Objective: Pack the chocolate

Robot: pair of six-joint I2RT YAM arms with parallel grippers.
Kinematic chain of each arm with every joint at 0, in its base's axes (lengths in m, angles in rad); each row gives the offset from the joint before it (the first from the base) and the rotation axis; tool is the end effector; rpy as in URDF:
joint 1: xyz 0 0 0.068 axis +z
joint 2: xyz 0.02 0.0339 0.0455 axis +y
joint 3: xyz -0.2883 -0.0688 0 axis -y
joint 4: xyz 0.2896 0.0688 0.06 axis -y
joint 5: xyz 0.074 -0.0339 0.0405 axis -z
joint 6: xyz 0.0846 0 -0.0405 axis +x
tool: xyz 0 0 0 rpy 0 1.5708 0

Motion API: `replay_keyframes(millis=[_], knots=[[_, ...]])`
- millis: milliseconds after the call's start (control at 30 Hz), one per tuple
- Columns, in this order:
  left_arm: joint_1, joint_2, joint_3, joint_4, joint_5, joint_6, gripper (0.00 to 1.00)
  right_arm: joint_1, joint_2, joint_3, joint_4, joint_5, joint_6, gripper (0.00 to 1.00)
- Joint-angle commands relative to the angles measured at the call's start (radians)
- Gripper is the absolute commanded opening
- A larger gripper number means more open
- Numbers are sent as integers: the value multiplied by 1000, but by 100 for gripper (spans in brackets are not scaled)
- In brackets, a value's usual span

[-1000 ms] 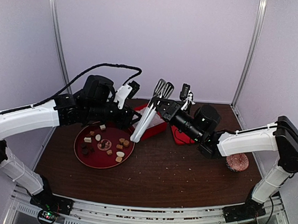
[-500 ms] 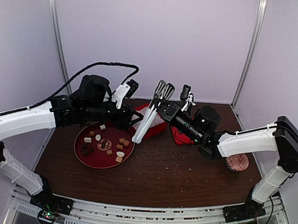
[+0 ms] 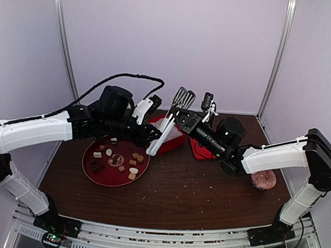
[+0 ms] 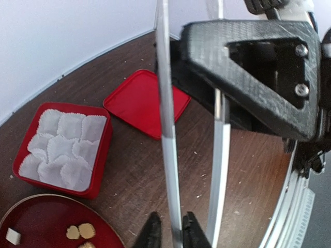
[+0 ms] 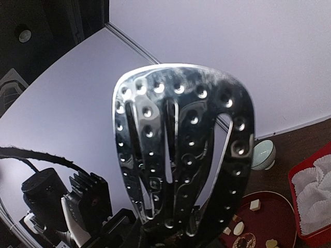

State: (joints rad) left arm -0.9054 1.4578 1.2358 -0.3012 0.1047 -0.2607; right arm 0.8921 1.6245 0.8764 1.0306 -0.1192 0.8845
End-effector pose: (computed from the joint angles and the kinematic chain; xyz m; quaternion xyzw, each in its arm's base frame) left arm 0.2525 -0.3360 0.3157 0.2988 0.8119 -0.3128 0.3920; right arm 0.2686 0.3490 0.2924 -0.0499 0.5993 0.6420 0.4757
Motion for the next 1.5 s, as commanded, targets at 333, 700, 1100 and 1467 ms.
replay_keyframes(millis=[333, 700, 1100, 1467], knots=[[39, -56, -11, 23, 14, 7, 0, -30, -39, -84, 124, -160, -3, 81], [80, -88, -35, -45, 32, 8, 0, -112, -331, -271, -314, -226, -245, 98], [69, -30, 54, -239, 132, 213, 0, -131, -475, -5, -983, -249, -538, 95], [32, -24, 56, -399, 229, 397, 0, -144, -624, 29, -1365, -539, -993, 86]])
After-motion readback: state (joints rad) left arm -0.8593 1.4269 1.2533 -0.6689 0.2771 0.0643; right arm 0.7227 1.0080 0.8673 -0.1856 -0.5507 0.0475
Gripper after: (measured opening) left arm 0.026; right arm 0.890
